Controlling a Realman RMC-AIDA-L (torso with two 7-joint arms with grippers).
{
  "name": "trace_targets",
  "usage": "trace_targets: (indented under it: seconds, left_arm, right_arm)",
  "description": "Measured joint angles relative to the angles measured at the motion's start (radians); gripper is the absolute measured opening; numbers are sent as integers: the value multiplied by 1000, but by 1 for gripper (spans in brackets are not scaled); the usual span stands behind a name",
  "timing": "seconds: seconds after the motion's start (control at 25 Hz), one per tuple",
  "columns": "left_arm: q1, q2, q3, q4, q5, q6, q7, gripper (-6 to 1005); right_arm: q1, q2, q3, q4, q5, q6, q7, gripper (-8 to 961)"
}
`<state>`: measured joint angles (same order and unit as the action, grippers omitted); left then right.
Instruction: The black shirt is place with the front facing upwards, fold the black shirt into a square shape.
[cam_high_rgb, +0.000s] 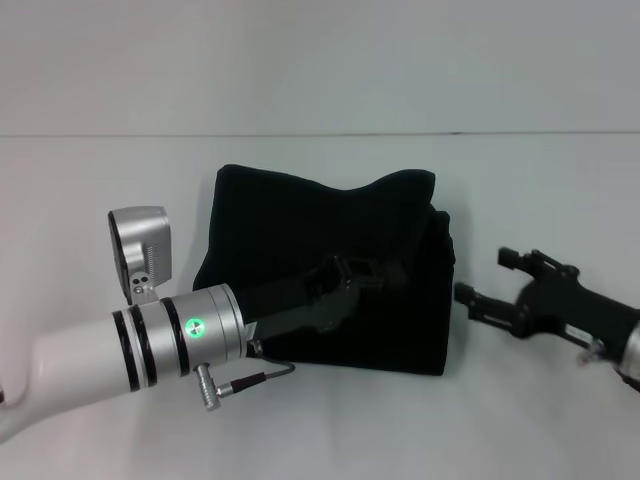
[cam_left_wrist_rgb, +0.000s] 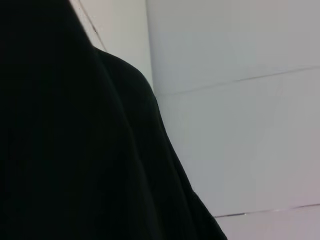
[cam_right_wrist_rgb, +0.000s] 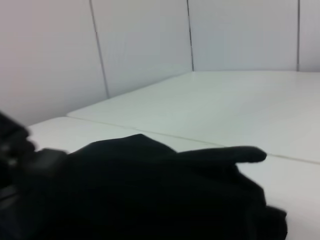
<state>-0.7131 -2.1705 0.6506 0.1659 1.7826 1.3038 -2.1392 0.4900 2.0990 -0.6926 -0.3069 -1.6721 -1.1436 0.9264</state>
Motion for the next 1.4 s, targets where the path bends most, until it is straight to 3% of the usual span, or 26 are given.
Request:
trace_targets:
  seconds: [0.28, 0.52, 1.04, 1.4]
  left_arm:
    - [-7, -1, -3, 1, -2, 26, 29, 29]
    - [-10, 0, -5, 9, -9, 42, 46, 28]
    - [-4, 2, 6, 25, -3, 119, 75, 28]
    - [12, -3, 96, 15, 1, 84, 94, 29]
  right_arm:
    - [139, 4, -8, 89, 45, 163, -69, 925]
    - [190, 4, -11, 115, 39, 198, -70, 924]
    - [216, 8, -1, 120, 165, 246, -70, 925]
    - [193, 3, -1, 116, 214, 251, -70, 924]
